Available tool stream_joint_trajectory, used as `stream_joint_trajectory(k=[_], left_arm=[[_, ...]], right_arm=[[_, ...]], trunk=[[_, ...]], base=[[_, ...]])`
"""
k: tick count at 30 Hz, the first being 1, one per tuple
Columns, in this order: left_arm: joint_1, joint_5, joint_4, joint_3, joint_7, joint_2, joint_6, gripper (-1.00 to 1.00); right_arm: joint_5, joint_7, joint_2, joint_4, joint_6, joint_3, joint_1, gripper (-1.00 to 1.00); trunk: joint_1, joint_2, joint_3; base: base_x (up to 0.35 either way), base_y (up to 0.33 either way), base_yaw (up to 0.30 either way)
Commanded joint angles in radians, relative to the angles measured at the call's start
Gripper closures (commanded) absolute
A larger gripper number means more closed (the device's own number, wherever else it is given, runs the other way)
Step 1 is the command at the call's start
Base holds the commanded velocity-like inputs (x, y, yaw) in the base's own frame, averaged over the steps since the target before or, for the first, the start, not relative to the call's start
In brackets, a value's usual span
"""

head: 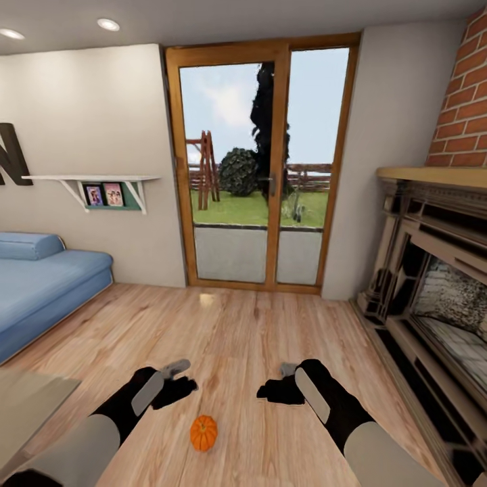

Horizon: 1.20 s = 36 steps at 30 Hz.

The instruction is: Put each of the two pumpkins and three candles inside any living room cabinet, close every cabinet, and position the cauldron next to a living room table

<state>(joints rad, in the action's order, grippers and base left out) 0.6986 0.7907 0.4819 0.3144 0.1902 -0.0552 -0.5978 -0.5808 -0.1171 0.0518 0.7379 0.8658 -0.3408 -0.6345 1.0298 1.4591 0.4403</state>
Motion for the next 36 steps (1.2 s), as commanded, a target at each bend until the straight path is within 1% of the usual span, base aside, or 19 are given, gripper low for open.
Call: stream_joint_trajectory(k=[1, 2, 3, 5, 6, 7, 9, 10, 11, 13, 14, 15, 17, 20, 23, 26, 28, 30, 36], left_arm=[[0.001, 0.01, -0.052, 0.001, -0.076, -0.002, 0.05, -1.0], [0.001, 0.01, -0.071, -0.001, -0.107, -0.003, 0.077, -1.0], [0.001, 0.01, -0.098, -0.004, -0.153, -0.003, 0.126, -1.0], [0.0, 0.014, -0.121, -0.007, -0.194, -0.004, 0.174, -1.0], [0.0, 0.015, -0.126, -0.008, -0.204, -0.004, 0.185, -1.0], [-0.001, 0.018, -0.133, -0.01, -0.217, -0.004, 0.199, -1.0], [-0.002, 0.02, -0.138, -0.011, -0.226, -0.005, 0.208, -1.0], [-0.003, 0.021, -0.141, -0.013, -0.234, -0.005, 0.214, -1.0], [-0.003, 0.022, -0.142, -0.014, -0.239, -0.006, 0.216, -1.0], [-0.005, 0.026, -0.145, -0.024, -0.27, -0.007, 0.223, -1.0], [-0.006, 0.027, -0.146, -0.026, -0.276, -0.007, 0.225, -1.0], [-0.006, 0.028, -0.146, -0.03, -0.286, -0.008, 0.226, -1.0], [-0.006, 0.03, -0.15, -0.032, -0.293, -0.011, 0.23, -1.0], [-0.007, 0.032, -0.175, -0.036, -0.3, -0.013, 0.235, -1.0], [-0.007, 0.039, -0.187, -0.037, -0.306, -0.014, 0.231, -1.0], [-0.007, 0.089, -0.199, -0.039, -0.31, -0.017, 0.229, -1.0], [-0.007, 0.151, -0.237, -0.042, -0.314, -0.031, 0.225, -1.0], [-0.007, 0.177, -0.259, -0.043, -0.315, -0.039, 0.221, -1.0], [-0.007, 0.212, -0.278, -0.048, -0.313, -0.053, 0.216, -1.0]], right_arm=[[-0.011, -0.01, -0.001, 0.03, -0.01, 0.001, 0.0, -1.0], [-0.011, -0.009, -0.002, 0.05, -0.016, 0.002, 0.001, -1.0], [-0.012, -0.01, -0.003, 0.096, -0.026, 0.003, 0.002, -1.0], [-0.013, -0.017, -0.006, 0.17, -0.034, 0.007, 0.004, -1.0], [-0.013, -0.022, -0.006, 0.195, -0.035, 0.011, 0.006, -1.0], [-0.014, -0.033, -0.007, 0.248, -0.038, 0.027, 0.016, -1.0], [-0.016, -0.046, -0.006, 0.31, -0.039, 0.051, 0.033, -1.0], [-0.017, -0.056, -0.005, 0.391, -0.04, 0.076, 0.061, -1.0], [-0.018, -0.06, -0.005, 0.439, -0.04, 0.087, 0.08, -1.0], [-0.019, -0.07, -0.004, 0.655, -0.039, 0.126, 0.178, -1.0], [-0.02, -0.072, -0.003, 0.694, -0.039, 0.136, 0.2, -1.0], [-0.021, -0.074, -0.002, 0.749, -0.04, 0.161, 0.235, -1.0], [-0.021, -0.076, -0.001, 0.796, -0.04, 0.194, 0.265, -1.0], [-0.024, -0.076, 0.0, 0.83, -0.058, 0.221, 0.287, -1.0], [-0.025, -0.076, 0.0, 0.84, -0.095, 0.229, 0.293, -1.0], [-0.025, -0.074, -0.001, 0.844, -0.115, 0.232, 0.295, -1.0], [-0.025, -0.074, -0.001, 0.845, -0.124, 0.232, 0.297, -1.0], [-0.026, -0.073, -0.001, 0.845, -0.126, 0.232, 0.297, -1.0], [-0.025, -0.073, 0.0, 0.845, -0.125, 0.231, 0.297, -1.0]], trunk=[[0.0, 0.001, 0.001], [0.0, 0.001, 0.001], [0.0, 0.001, 0.001], [0.0, 0.001, 0.001], [0.0, 0.001, 0.001], [0.0, 0.001, 0.001], [0.0, 0.001, 0.001], [0.0, 0.001, 0.001], [0.0, 0.001, 0.001], [0.0, 0.001, 0.001], [0.0, 0.001, 0.001], [0.0, 0.001, 0.001], [0.0, 0.001, 0.001], [0.0, 0.001, 0.001], [0.0, 0.001, 0.001], [0.0, 0.001, 0.001], [0.0, 0.001, 0.001], [0.0, 0.001, 0.001], [0.0, 0.001, 0.001]], base=[[0.239, 0.0, 0.0], [0.206, 0.0, 0.0], [0.132, 0.0, 0.0], [0.086, 0.0, 0.0], [0.054, 0.0, 0.0], [0.034, 0.0, 0.0], [0.025, 0.0, 0.0], [0.014, 0.0, 0.0], [0.011, 0.0, 0.0], [0.006, 0.0, 0.0], [0.004, 0.0, 0.0], [0.002, 0.0, 0.0], [0.002, 0.0, 0.0], [0.01, 0.0, 0.0], [0.117, 0.0, 0.0], [0.206, 0.0, 0.0], [0.238, -0.015, 0.0], [0.251, -0.082, 0.0], [0.141, -0.069, 0.0]])
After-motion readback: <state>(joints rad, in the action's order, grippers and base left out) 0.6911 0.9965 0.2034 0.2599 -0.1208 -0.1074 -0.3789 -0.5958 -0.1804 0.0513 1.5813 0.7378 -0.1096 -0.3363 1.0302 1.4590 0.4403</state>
